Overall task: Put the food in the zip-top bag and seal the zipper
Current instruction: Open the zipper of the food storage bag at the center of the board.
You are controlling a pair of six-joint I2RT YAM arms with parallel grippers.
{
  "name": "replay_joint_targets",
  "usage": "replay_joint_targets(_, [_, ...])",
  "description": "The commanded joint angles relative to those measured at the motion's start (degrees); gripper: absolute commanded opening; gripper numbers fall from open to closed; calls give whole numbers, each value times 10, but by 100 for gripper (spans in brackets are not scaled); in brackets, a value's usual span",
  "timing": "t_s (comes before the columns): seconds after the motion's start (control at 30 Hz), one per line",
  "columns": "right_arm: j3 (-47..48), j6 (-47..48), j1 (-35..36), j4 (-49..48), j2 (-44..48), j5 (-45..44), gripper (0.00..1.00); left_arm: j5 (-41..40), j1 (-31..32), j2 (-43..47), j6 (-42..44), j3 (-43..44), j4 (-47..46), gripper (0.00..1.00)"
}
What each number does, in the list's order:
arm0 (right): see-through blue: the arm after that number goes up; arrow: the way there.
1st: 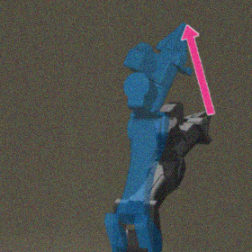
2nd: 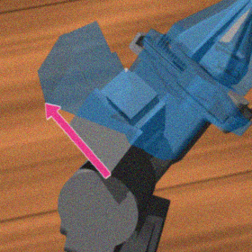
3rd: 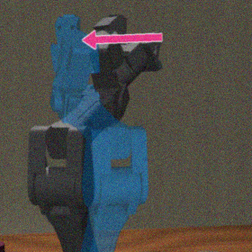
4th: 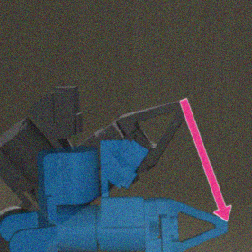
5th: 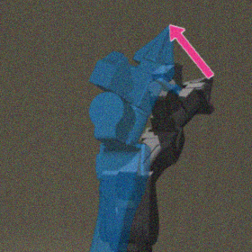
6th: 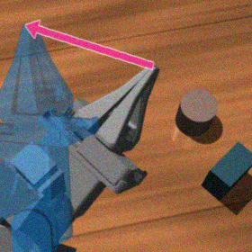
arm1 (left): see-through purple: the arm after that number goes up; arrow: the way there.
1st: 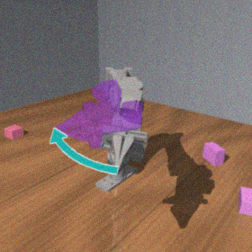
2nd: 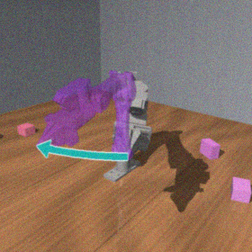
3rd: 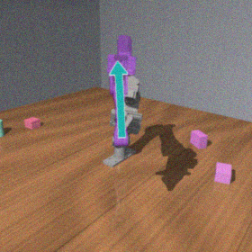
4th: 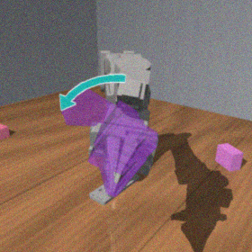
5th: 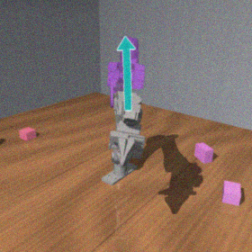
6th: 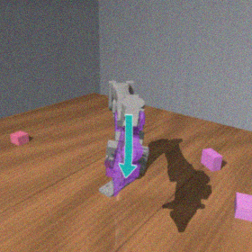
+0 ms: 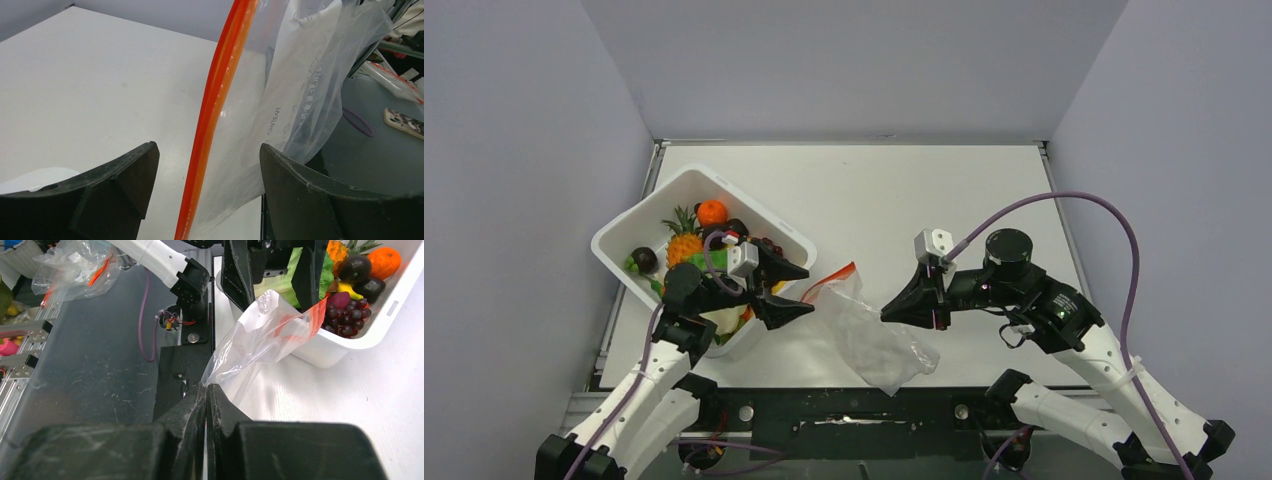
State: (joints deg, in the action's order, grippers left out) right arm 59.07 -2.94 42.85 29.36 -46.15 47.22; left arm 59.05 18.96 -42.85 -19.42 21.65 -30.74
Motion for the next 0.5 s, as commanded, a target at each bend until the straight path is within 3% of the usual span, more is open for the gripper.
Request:
replay_joint_targets(0.0, [7, 14, 3, -38, 4, 25, 0, 26, 19, -12, -3, 2, -52, 71])
replay_joint_targets(0.07, [0, 16, 3, -42, 8, 24, 0, 27, 28, -11, -3, 2, -55, 65])
replay_joint_targets(0.17, [-7, 15, 3, -49, 12, 19, 0, 25, 37, -9, -2, 1, -57, 46])
replay_joint_targets(0.27, [-2, 19, 3, -35, 13, -12, 0, 32, 45, -5, -3, 2, -52, 19])
replay_joint_targets(0.33, [9, 16, 3, -12, 17, -105, 0, 29, 46, -3, 13, 8, -20, 1])
replay_joint_targets(0.47, [23, -5, 2, 16, 19, -287, 0, -12, 46, -2, 40, 26, 40, 0])
